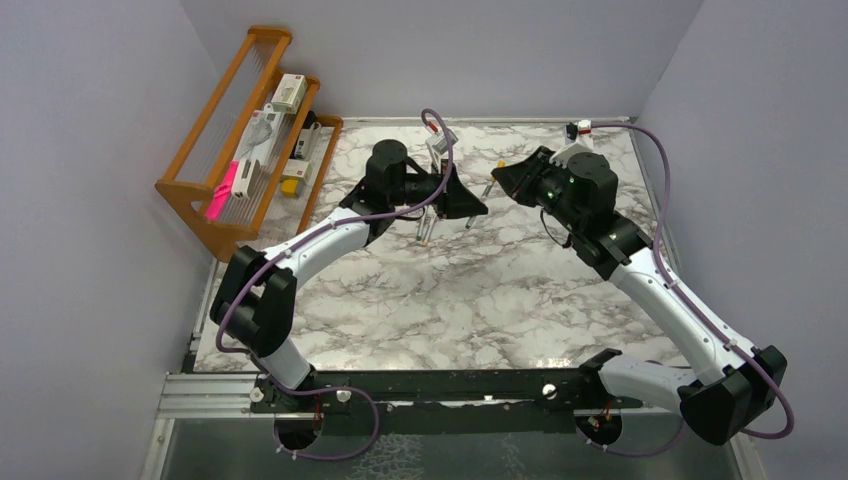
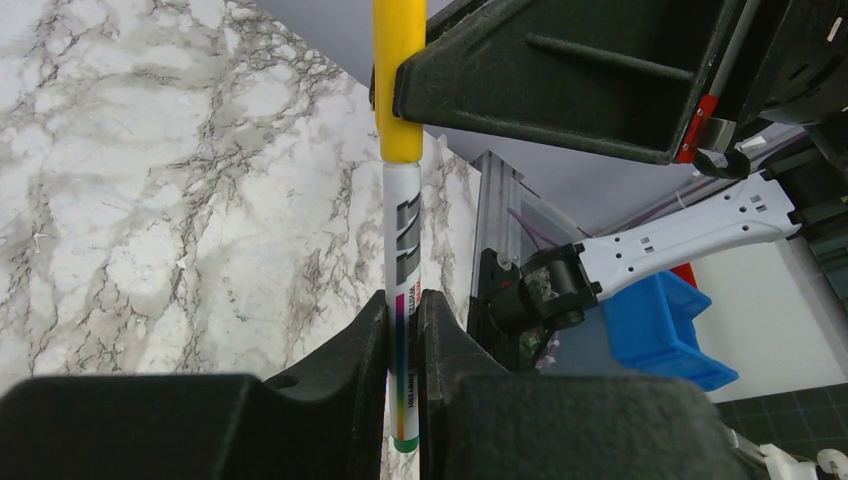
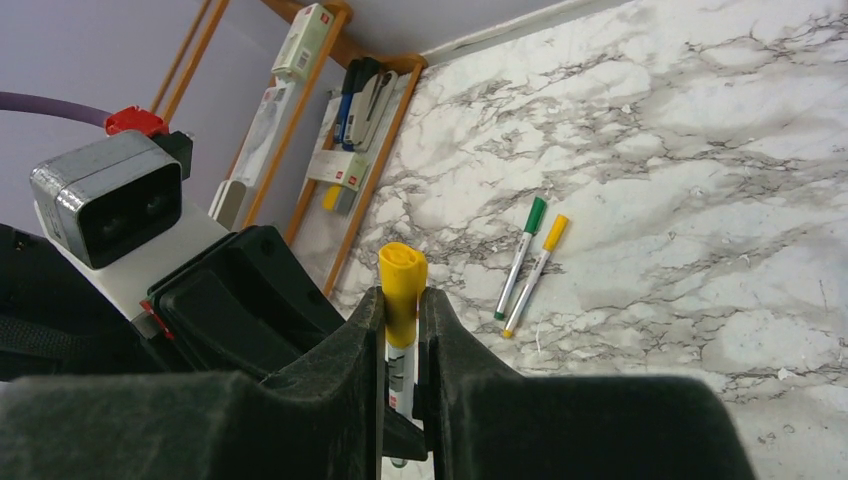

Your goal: Insert the pens into the pen caps

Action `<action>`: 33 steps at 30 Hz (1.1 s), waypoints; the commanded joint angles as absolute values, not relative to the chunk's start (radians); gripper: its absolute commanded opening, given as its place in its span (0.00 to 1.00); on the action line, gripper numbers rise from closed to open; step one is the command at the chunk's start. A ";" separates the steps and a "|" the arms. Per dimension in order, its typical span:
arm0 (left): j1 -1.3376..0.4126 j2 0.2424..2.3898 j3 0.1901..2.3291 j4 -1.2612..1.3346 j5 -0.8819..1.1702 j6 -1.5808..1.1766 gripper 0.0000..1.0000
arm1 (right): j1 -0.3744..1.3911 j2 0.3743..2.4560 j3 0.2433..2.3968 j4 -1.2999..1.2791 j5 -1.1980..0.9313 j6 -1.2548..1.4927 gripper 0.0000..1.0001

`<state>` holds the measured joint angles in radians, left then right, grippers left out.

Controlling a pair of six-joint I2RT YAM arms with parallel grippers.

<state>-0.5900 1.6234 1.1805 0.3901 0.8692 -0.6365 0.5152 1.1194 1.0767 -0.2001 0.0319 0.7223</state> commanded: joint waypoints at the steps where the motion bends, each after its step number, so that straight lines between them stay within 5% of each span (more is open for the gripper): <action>1: -0.594 1.627 1.219 0.458 0.835 -0.623 0.00 | 0.529 1.118 1.052 -0.272 -0.102 0.735 0.01; 31: -0.594 1.767 1.466 0.361 0.770 -0.603 0.00 | 0.531 1.046 0.924 -0.394 -0.182 0.751 0.01; 33: -0.594 1.751 1.412 0.338 0.731 -0.564 0.00 | 0.531 1.033 0.944 -0.393 -0.114 0.771 0.13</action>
